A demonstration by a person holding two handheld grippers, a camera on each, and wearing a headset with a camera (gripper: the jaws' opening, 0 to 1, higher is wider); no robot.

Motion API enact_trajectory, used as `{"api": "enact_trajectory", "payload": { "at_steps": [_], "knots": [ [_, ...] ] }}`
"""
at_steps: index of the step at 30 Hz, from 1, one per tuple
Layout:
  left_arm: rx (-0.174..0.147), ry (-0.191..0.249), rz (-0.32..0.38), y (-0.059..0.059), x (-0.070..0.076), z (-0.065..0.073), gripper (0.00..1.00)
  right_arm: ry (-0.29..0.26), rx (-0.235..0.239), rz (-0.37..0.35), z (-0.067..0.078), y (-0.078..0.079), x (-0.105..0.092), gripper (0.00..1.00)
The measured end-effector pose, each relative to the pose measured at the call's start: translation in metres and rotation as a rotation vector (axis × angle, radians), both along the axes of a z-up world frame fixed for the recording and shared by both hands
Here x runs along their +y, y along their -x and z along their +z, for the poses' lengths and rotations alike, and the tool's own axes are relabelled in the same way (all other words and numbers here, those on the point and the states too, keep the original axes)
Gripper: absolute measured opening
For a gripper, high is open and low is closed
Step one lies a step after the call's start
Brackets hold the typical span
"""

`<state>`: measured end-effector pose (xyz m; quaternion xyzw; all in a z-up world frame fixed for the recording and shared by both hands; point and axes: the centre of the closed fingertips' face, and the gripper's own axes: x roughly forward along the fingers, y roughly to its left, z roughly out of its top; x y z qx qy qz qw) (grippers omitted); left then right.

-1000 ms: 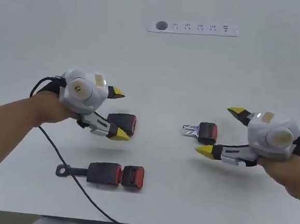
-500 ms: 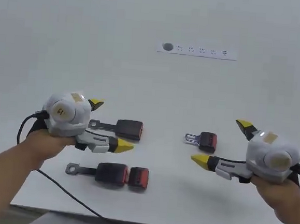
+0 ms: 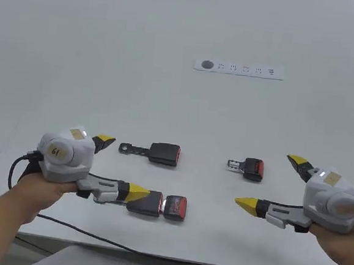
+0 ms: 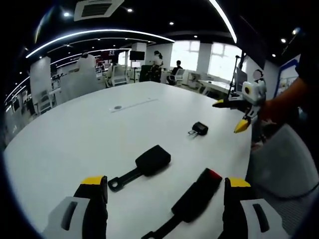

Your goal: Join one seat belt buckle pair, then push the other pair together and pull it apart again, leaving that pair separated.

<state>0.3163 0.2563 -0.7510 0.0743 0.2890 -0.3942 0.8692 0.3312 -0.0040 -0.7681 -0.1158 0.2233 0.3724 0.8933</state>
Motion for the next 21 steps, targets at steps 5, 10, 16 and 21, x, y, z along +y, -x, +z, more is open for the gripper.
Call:
{"api": "enact_trajectory", "payload": {
  "at_steps": [5, 10, 16, 21],
  "knots": [
    [-0.004, -0.01, 0.028, 0.014, 0.007, -0.001, 1.0, 0.003, -0.002, 0.001, 0.002, 0.011, -0.005, 1.0],
    [-0.022, 0.018, 0.074, 0.022, 0.013, 0.007, 1.0, 0.005, -0.001, -0.009, 0.005, 0.021, -0.014, 1.0],
    [-0.048, 0.021, 0.073, 0.031, 0.015, 0.016, 1.0, 0.02, -0.002, -0.001, 0.008, 0.033, -0.023, 1.0],
    [-0.057, 0.029, 0.069, 0.036, 0.016, 0.019, 1.0, 0.024, -0.003, 0.004, 0.01, 0.04, -0.027, 1.0]
  ]
}}
